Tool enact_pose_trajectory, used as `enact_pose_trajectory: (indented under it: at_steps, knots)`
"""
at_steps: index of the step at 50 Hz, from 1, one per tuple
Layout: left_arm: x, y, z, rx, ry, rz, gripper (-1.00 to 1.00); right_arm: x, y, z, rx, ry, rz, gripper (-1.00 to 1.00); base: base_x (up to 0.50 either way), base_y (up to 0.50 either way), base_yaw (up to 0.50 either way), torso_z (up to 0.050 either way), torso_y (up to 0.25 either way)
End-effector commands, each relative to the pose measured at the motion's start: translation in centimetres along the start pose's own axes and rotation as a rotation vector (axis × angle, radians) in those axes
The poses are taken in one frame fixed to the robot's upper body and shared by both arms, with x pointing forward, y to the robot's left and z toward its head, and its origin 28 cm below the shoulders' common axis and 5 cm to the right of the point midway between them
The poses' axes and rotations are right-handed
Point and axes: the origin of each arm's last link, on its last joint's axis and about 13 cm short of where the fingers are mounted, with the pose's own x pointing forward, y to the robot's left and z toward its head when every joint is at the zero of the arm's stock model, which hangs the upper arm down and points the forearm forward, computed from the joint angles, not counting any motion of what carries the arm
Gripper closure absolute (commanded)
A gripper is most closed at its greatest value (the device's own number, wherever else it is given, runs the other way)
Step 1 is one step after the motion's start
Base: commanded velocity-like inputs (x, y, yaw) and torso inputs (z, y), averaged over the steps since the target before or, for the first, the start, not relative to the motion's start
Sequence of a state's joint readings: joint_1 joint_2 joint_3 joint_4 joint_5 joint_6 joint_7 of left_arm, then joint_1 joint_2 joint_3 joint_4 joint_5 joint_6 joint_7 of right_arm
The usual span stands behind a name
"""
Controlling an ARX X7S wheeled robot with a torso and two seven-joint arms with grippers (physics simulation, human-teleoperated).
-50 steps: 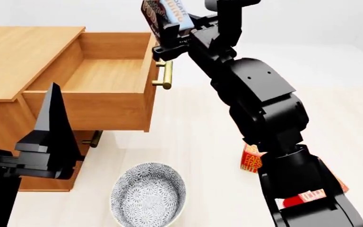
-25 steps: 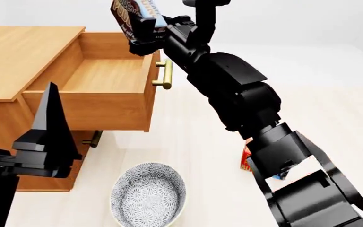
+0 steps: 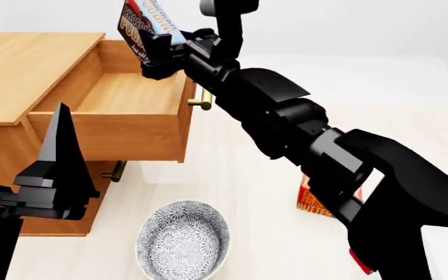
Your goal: Put the chocolate pudding in the top drawer of the cabinet and close it.
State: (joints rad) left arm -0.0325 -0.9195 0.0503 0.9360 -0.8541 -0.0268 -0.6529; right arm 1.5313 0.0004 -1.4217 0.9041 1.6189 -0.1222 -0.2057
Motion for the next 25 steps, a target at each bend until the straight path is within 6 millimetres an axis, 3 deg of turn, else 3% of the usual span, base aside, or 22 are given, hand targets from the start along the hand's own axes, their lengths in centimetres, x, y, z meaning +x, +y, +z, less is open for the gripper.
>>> enact_pose_trajectory:
  at_steps: [1, 25]
  knots:
    - [0.0, 0.1, -0.1, -0.003, 0.0, 0.001, -1.0, -0.1, -0.3, -0.1, -0.039, 0.017, -0.012, 1.0, 0.0, 0.0, 0.0, 0.0, 0.0]
    - [-0.2, 0.1, 0.0, -0.006, 0.003, 0.002, -1.0, -0.3, 0.3, -1.9, -0.038, 0.089, 0.031, 1.0, 0.0, 0.0, 0.0, 0.0, 0.0]
